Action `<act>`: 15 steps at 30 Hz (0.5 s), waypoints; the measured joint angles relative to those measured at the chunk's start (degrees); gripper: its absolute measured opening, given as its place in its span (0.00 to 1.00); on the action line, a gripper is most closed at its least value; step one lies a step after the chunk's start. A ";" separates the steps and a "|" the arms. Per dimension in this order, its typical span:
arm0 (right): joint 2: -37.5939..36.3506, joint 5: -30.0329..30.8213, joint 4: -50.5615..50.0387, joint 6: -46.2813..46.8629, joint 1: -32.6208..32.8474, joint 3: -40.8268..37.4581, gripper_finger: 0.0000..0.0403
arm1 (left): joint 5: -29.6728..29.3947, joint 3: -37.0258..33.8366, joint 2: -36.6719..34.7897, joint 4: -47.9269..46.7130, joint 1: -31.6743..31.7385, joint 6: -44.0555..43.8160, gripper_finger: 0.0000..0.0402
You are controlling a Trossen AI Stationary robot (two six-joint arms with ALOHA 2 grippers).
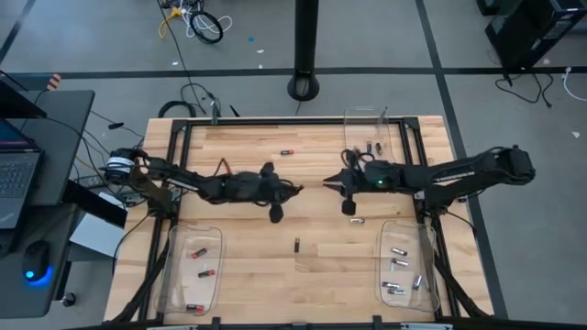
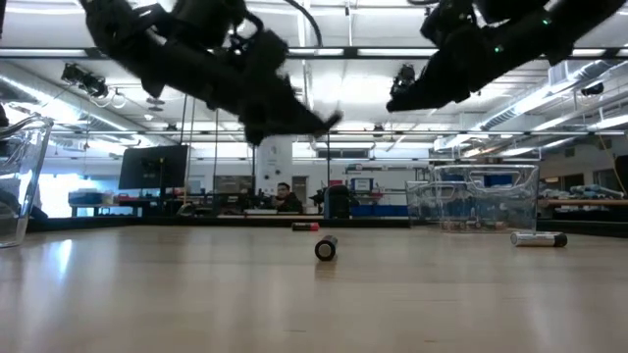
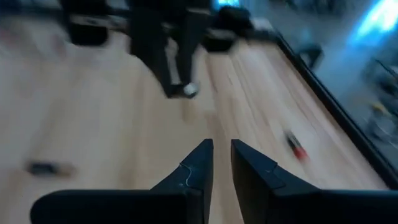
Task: Sort batteries
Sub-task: Put the brown battery into the top transparent bin
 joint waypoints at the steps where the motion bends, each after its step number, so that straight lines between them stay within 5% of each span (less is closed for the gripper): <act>1: -0.29 -1.48 5.55 0.61 0.10 -2.38 0.17 | 1.88 -1.30 0.00 5.34 0.43 0.48 0.11; 7: 2.90 -6.96 43.86 4.77 0.08 -12.23 0.17 | 8.91 -6.33 0.28 24.31 2.19 3.21 0.11; 15: 11.37 -10.29 49.11 6.76 0.41 -5.92 0.27 | 11.53 -6.39 0.28 30.98 2.43 7.84 0.11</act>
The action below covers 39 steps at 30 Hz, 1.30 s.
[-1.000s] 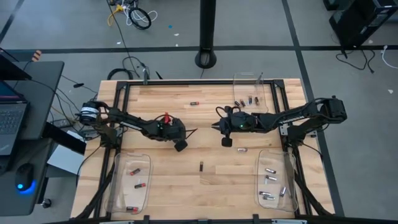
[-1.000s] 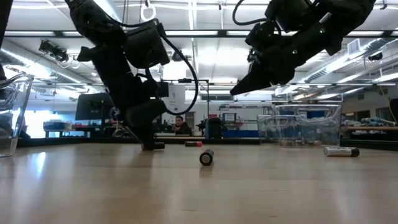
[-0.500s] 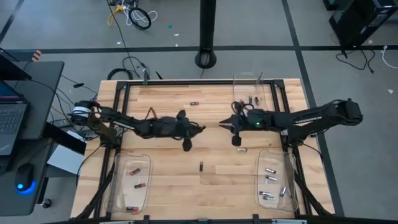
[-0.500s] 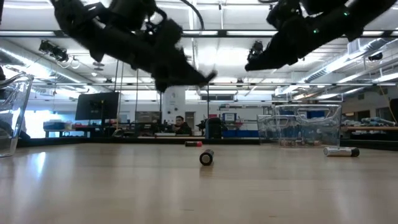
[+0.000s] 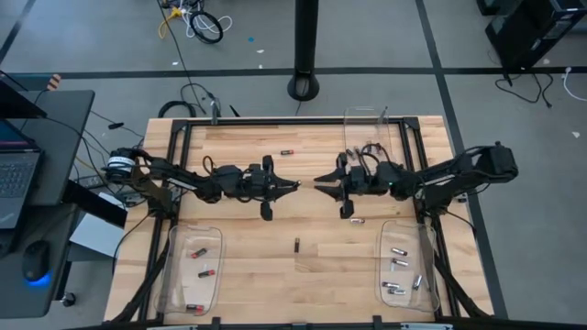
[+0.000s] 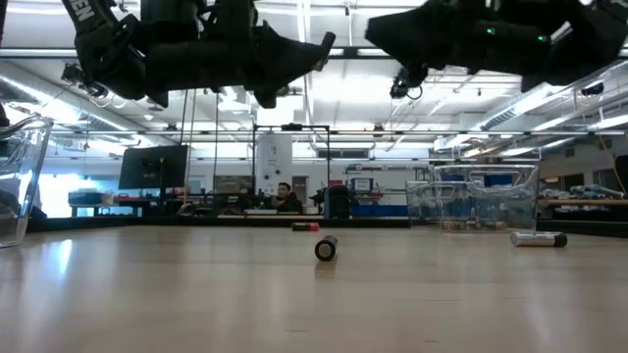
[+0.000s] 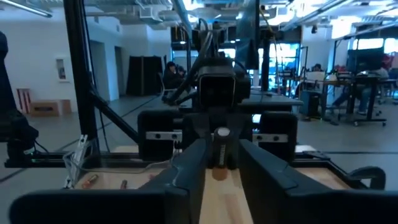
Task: Sort batteries
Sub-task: Put the brown battery into the top transparent bin
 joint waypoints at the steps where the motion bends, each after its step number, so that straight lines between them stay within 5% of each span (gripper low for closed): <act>1: 0.80 0.00 -0.05 0.00 0.11 0.77 0.29 | 0.03 0.00 0.00 0.35 0.02 0.27 0.11; 11: 7.11 0.00 -0.01 2.61 0.64 7.05 0.51 | 0.22 0.01 0.00 1.76 -0.02 2.30 0.11; 17: 10.72 0.00 -0.09 2.74 0.64 9.63 0.54 | 0.21 0.02 0.00 1.82 -0.04 1.91 0.11; 23: 11.87 0.38 0.00 2.68 0.64 10.75 0.45 | 0.20 0.04 0.00 1.44 -0.04 1.87 0.11; 31: 11.86 3.11 -0.38 -0.24 0.64 10.76 0.16 | 0.12 0.04 0.00 1.35 -0.04 2.10 0.11; 39: 11.82 3.15 -0.63 -1.51 0.69 10.76 0.14 | 0.12 0.04 -0.02 0.73 -0.02 1.13 0.12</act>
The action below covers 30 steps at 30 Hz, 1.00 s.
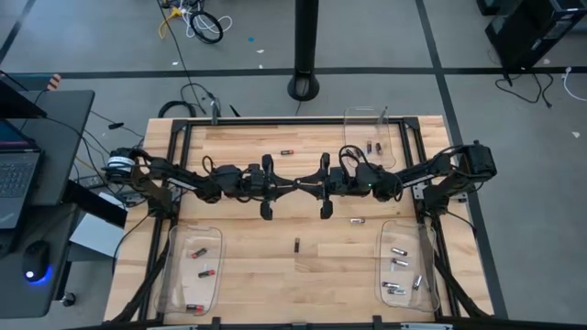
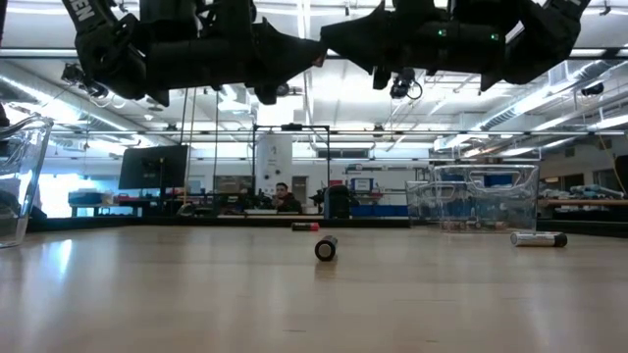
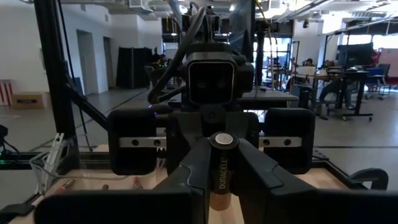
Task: Sort batteries
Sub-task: Put the brown battery into the top transparent bin
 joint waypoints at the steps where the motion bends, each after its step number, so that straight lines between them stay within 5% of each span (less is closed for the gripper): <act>1: 0.00 0.01 -0.11 0.00 0.00 -0.02 0.14 | -0.28 0.02 -0.04 -0.40 0.00 -0.08 0.14; 8: -0.12 1.50 -0.18 -0.73 -0.26 -0.02 0.14 | -3.01 0.13 0.00 -3.54 0.00 0.14 0.34; 15: -5.90 3.77 -8.82 -3.18 -3.44 -0.02 0.14 | -10.43 0.13 -0.02 -8.26 0.08 3.10 0.41; 24: -22.64 13.71 -49.86 4.69 -14.98 1.09 0.14 | -16.43 0.65 -0.03 -17.34 2.63 -0.27 0.41; 30: -27.22 15.35 -71.50 11.16 -24.53 1.70 0.14 | -14.95 6.76 -0.13 -33.77 5.22 -3.46 0.41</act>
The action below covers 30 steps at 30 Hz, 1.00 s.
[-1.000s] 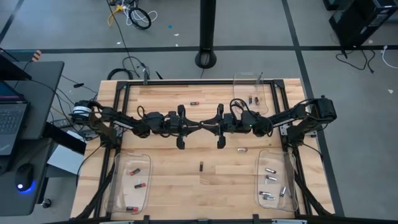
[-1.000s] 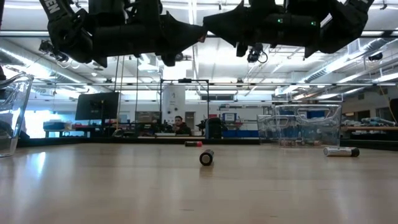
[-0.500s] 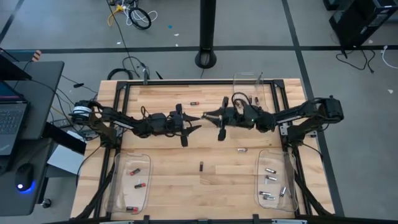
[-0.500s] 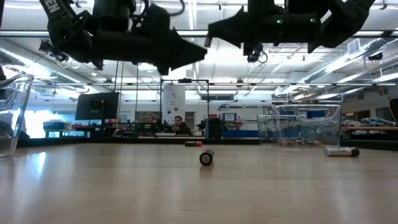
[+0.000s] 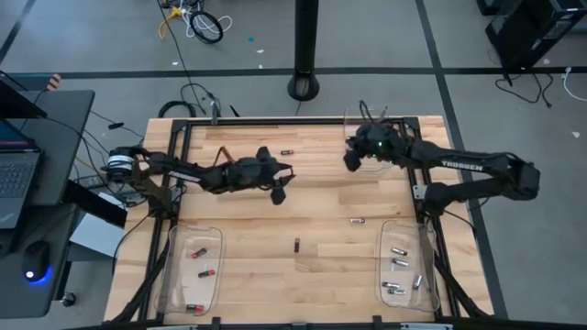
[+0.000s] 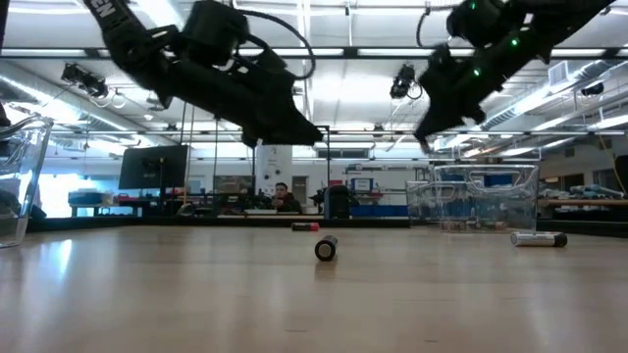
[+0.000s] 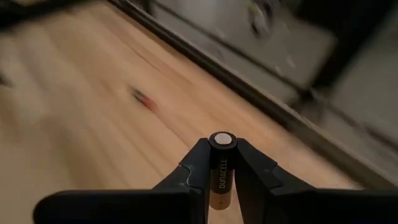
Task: Sort batteries
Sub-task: Put the brown battery into the top transparent bin
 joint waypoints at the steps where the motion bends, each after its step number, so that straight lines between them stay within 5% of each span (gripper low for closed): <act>1: -0.12 0.00 -2.64 0.84 -1.61 0.02 0.14 | 0.06 1.27 0.00 -3.20 0.23 -0.11 0.41; 12: 9.57 -1.39 -11.30 2.70 -14.26 -0.02 0.14 | 1.24 9.91 -0.04 -21.95 4.24 1.56 0.41; 20: 18.46 -2.20 -11.11 1.81 -18.97 -0.04 0.14 | 6.14 10.44 -0.04 -23.85 5.44 0.56 0.40; 30: 18.61 -2.15 -11.95 -0.18 -20.25 -0.04 0.35 | 9.22 10.47 -0.04 -26.44 7.96 -0.95 0.40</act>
